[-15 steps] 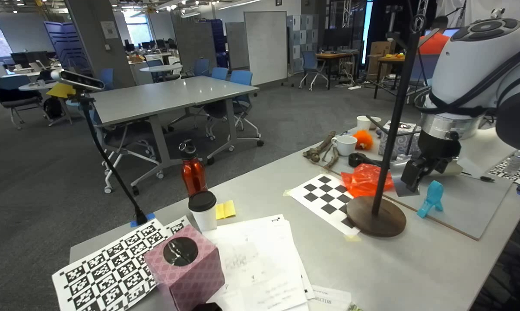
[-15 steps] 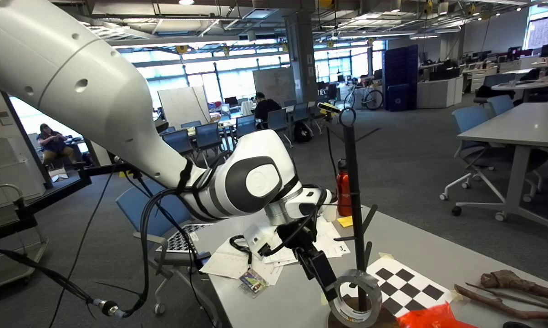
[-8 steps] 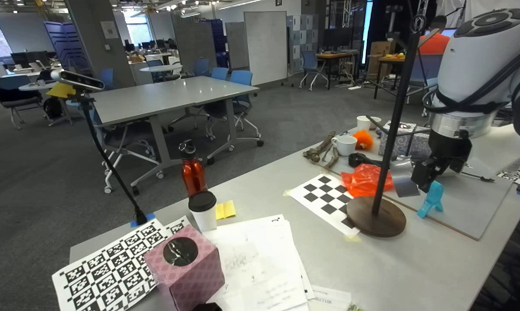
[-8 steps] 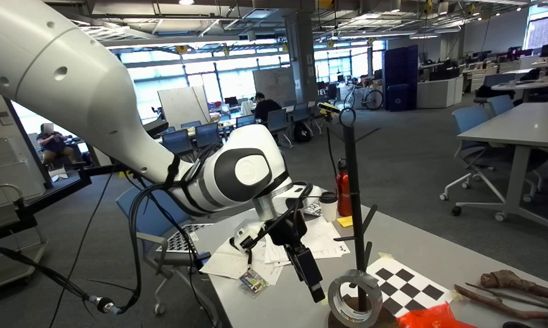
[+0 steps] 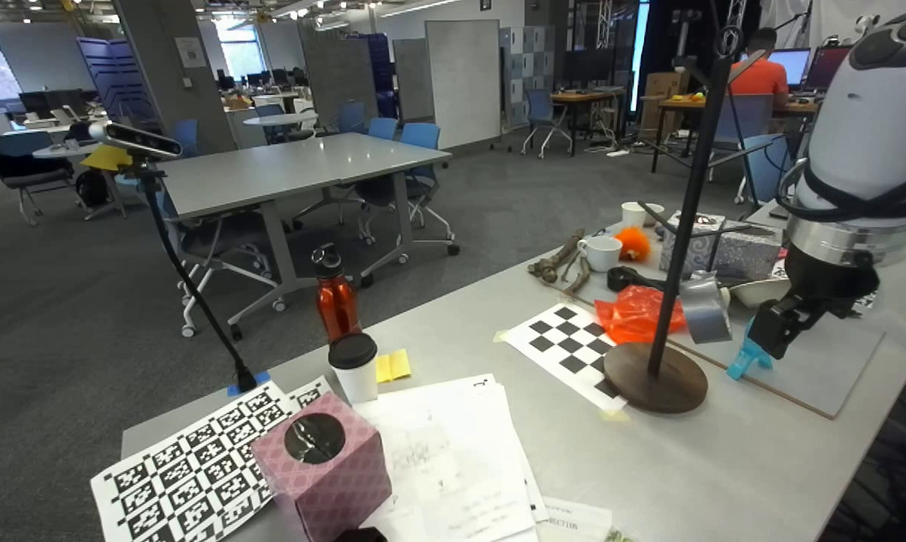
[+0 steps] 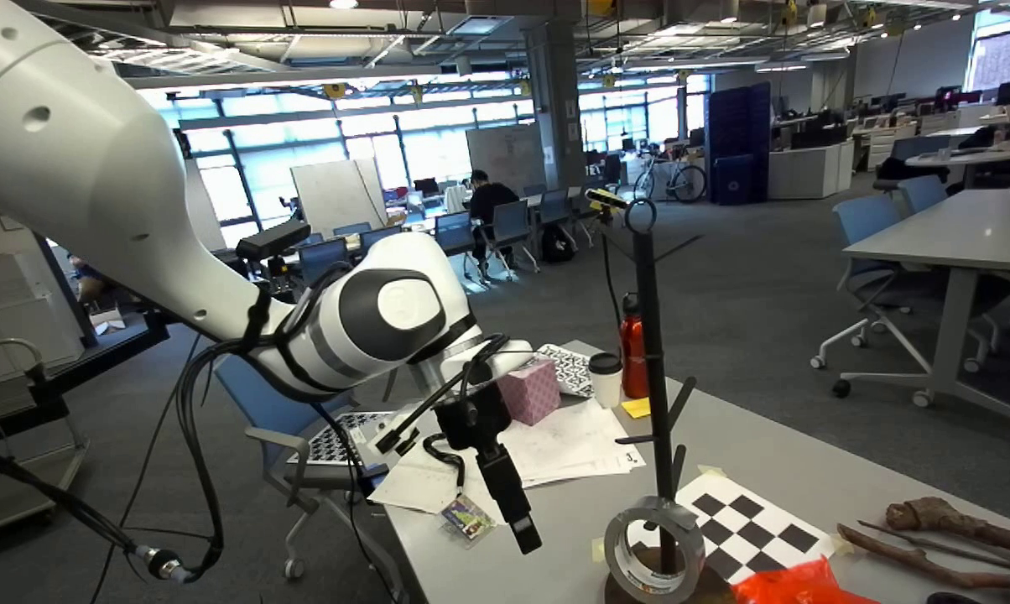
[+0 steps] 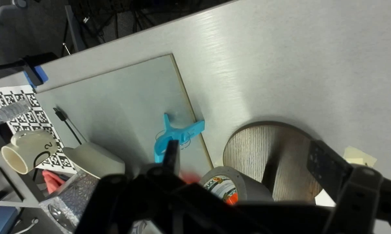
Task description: Hang the silver tape on the wooden rack
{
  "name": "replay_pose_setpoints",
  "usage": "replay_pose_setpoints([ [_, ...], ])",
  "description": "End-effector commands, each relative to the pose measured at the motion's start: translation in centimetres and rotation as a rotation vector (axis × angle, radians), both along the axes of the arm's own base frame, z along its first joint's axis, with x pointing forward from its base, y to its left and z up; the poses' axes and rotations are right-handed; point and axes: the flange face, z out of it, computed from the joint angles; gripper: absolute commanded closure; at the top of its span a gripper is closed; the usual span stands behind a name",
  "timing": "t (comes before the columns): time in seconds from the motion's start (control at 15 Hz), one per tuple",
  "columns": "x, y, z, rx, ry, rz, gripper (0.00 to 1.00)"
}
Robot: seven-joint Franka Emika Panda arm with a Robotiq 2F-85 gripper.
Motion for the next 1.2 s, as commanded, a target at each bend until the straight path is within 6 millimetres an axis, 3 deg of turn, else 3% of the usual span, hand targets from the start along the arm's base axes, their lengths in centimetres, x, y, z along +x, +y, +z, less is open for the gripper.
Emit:
replay_pose_setpoints([
  [0.0,-2.6,1.8,1.7,-0.032,-0.061,-0.016,0.00],
  [0.33,-5.1,4.4,4.5,-0.070,-0.192,-0.031,0.00],
  [0.67,-6.1,5.9,7.3,-0.088,-0.310,-0.044,0.00],
  [0.93,-6.7,6.5,8.4,-0.096,-0.343,-0.049,0.00],
  [1.0,-5.6,6.6,7.8,-0.067,-0.316,-0.035,0.00],
  [1.13,-5.8,6.7,8.1,-0.070,-0.323,-0.034,0.00],
])
